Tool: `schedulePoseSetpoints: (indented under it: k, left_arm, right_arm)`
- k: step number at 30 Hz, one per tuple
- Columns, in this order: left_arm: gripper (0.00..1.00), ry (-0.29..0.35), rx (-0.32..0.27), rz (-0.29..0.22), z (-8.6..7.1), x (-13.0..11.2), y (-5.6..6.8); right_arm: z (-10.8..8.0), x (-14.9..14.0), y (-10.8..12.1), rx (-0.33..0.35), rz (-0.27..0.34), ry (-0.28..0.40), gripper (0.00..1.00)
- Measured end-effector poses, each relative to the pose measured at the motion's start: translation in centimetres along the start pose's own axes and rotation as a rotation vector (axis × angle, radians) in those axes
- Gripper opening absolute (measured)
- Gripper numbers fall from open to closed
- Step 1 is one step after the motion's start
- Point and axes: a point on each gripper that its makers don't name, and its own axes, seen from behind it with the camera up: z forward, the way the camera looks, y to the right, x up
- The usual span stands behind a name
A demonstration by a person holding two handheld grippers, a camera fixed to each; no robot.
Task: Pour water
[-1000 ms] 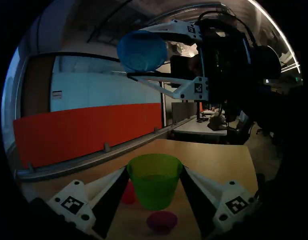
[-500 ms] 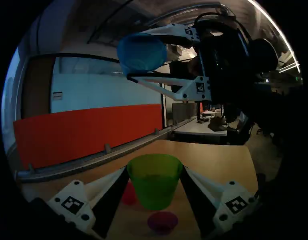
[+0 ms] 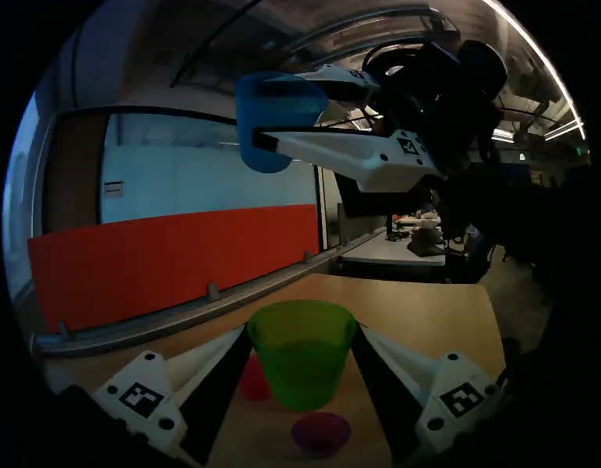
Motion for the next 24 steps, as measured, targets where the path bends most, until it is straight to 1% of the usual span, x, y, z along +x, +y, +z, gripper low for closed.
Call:
schedulePoseSetpoints:
  k: [5,11,15,18,24]
  left_arm:
    - [0.87,0.001,0.005,-0.001,0.0,0.0,-0.3]
    - [0.87,0.004,0.008,0.000,0.0,0.2,-0.4]
    - [0.87,0.004,0.010,0.001,0.0,0.2,-0.4]
    - [0.87,0.005,0.011,0.004,0.0,0.2,-0.3]
    - [0.87,0.007,0.014,0.003,0.0,0.3,-0.4]
  right_arm:
    - [-0.3,0.7,-0.6,0.009,0.149,0.018,0.90]
    - [-0.5,1.5,-1.1,0.023,0.345,0.033,0.90]
    - [-0.7,1.8,-1.8,0.049,0.492,0.039,0.90]
    - [-0.9,2.3,-2.2,0.071,0.590,0.046,0.90]
    - [-1.0,3.1,-2.7,0.107,0.756,0.058,0.90]
